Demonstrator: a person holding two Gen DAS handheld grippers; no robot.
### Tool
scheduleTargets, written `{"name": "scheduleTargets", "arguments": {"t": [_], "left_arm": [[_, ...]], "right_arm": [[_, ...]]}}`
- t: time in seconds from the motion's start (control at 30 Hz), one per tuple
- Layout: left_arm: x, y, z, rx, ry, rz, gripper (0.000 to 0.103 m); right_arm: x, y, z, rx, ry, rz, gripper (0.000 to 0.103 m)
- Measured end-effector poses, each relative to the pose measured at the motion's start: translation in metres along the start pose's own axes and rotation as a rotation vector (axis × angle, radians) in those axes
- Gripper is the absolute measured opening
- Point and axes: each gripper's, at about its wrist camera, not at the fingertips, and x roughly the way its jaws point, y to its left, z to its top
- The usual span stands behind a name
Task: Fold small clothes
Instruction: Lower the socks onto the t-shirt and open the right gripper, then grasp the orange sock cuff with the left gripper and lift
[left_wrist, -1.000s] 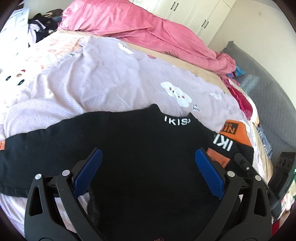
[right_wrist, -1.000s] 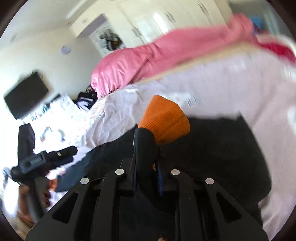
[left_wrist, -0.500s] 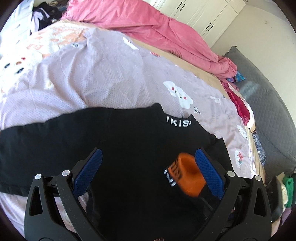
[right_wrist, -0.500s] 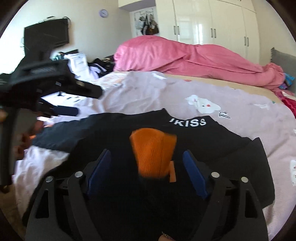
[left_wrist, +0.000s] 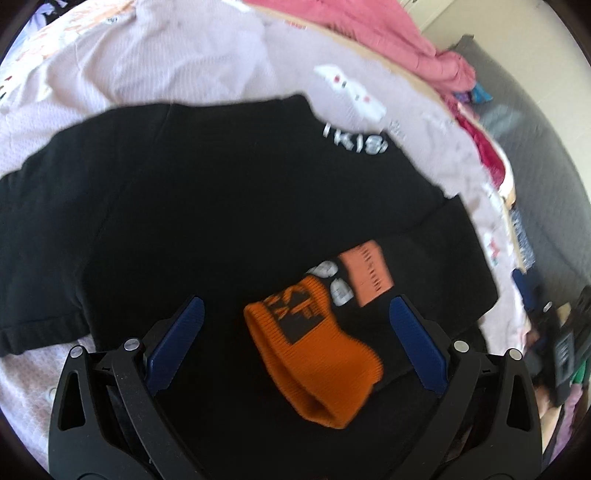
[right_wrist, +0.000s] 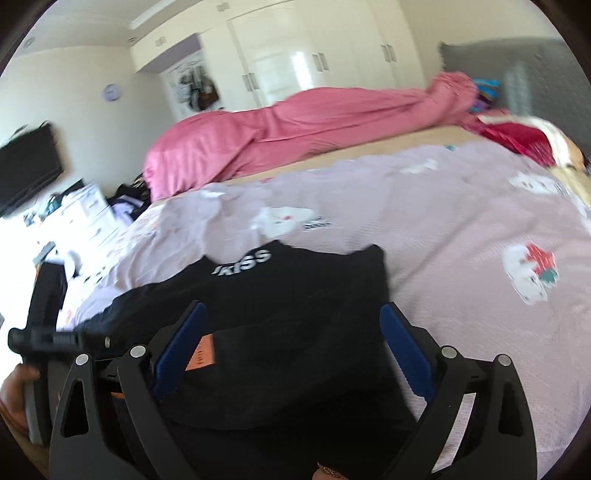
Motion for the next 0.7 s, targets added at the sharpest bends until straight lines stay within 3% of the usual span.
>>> {"name": "scheduleTargets", "arguments": {"t": [0.2,0.47,0.57,0.7], "left_arm": [[0.001,0.004,-0.01,-0.036,-0.027,-0.02,0.092],[-0.001,0.006,-0.022,-0.102,0.007,-0.1,0.076],[0.001,0.009,-0.02,-0.114,-0.004,-0.099,0.061],[0.002,0.011,-0.016,-0.136,-0.025,-0.108,0.03]], "right_arm": [[-0.005,-0.011,0.003,0.02,-0.014,-0.018,0.094],[-0.007,-0.019,0.006,0.043,-0.023,-0.021,0.094],[-0.008,-0.019,0.007,0.046,-0.024,-0.023,0.094],[-0.008,-0.022,0.007,0.053,-0.025,-0.026,0.094]]}}
